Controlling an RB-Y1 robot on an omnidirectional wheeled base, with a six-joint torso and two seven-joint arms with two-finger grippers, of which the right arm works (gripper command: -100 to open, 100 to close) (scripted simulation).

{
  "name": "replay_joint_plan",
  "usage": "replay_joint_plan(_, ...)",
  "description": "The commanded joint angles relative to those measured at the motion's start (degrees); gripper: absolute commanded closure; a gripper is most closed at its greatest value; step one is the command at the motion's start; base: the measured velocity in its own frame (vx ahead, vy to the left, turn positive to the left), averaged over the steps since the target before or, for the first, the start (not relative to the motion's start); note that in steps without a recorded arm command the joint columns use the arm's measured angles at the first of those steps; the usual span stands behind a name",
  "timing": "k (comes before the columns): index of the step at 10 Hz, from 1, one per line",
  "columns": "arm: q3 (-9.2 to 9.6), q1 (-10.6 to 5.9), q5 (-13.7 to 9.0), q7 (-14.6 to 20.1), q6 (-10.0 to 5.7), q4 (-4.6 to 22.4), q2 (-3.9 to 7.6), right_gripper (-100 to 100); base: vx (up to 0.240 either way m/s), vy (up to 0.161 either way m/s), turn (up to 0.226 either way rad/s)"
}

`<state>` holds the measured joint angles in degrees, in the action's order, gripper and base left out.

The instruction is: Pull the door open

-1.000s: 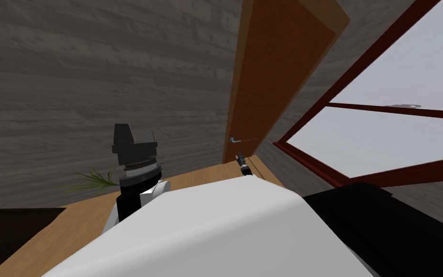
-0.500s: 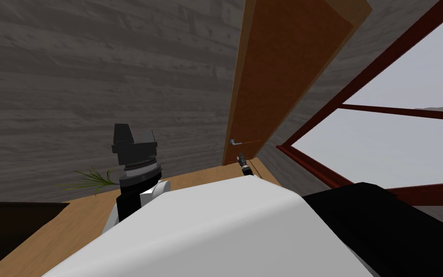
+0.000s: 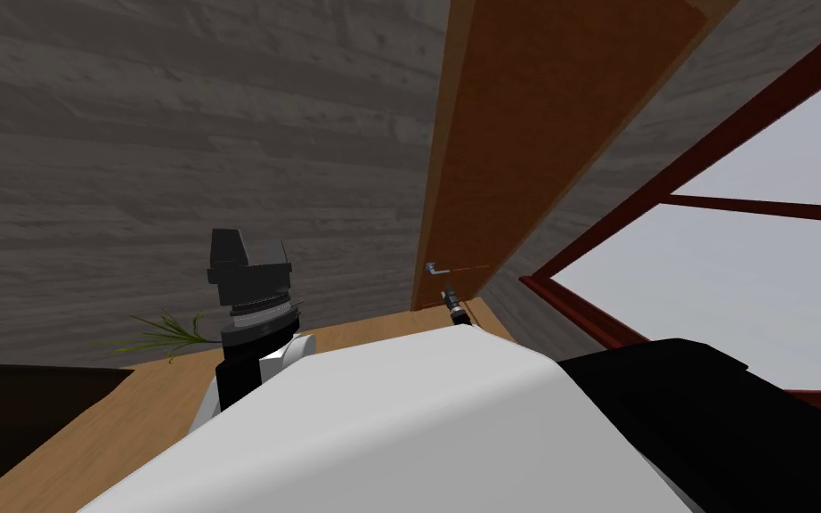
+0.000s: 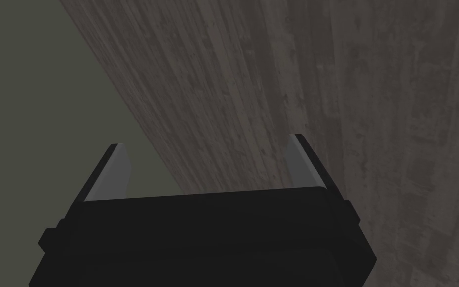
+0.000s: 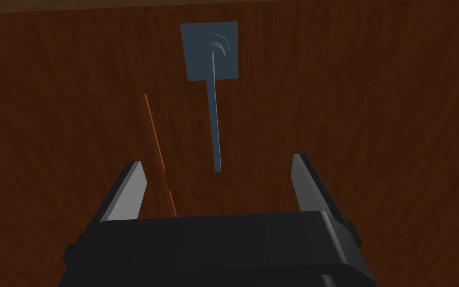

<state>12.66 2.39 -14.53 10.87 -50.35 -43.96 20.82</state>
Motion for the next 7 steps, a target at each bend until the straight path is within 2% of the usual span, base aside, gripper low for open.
replay_joint_plan(1, 0.0, 0.0, 0.0, 0.0, 0.0, 0.0, 0.0, -100, 0.051, -0.05, 0.027)
replay_joint_plan(4, -1.79, 0.55, -1.07, 1.37, -1.92, 2.58, 1.31, -100, 0.164, 0.033, 0.179)
replay_joint_plan(7, -3.82, 1.25, -2.23, 2.86, -4.03, 5.35, 2.71, -100, 0.213, 0.025, 0.203)
